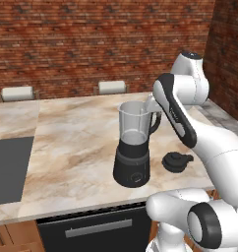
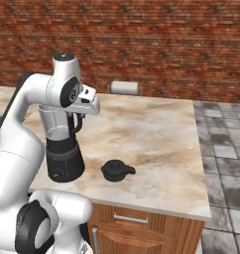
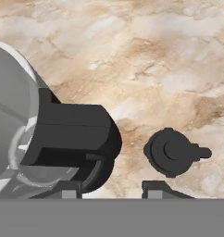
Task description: Close the lid blender by securely placing the lid on top.
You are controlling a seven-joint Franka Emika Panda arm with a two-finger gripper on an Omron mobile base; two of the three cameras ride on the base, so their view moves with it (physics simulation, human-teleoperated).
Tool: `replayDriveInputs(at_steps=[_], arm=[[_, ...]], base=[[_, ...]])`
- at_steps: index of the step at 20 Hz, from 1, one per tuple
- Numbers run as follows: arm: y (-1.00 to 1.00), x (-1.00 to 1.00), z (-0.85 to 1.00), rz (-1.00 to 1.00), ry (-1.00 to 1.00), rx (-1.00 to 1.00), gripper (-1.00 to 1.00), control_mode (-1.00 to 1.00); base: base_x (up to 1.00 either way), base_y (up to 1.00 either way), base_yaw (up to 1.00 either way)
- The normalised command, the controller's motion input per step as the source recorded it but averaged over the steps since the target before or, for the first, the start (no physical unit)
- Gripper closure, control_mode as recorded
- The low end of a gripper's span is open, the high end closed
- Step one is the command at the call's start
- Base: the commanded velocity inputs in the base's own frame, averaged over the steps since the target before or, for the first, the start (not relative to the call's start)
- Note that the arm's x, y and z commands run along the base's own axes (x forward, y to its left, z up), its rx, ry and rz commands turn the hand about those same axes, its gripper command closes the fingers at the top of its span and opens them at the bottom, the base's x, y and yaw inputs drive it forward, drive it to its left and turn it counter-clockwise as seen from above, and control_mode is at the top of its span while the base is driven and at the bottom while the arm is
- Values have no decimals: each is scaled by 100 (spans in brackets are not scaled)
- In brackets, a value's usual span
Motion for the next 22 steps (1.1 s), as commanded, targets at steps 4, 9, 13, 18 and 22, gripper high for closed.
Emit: replayDriveInputs(at_steps=[4,9,13,18,22], arm=[[0,-16,-1,0,0,0,-100,-100],[-47,-49,-22,-11,-8,9,-100,-100],[-70,-56,-38,-20,-8,10,-100,-100],[-80,-29,-39,-21,0,10,-100,-100],[-71,-3,-33,-36,0,17,-100,-100]], base=[[0,0,0],[0,0,0],[0,0,0],[0,0,0],[0,0,0]])
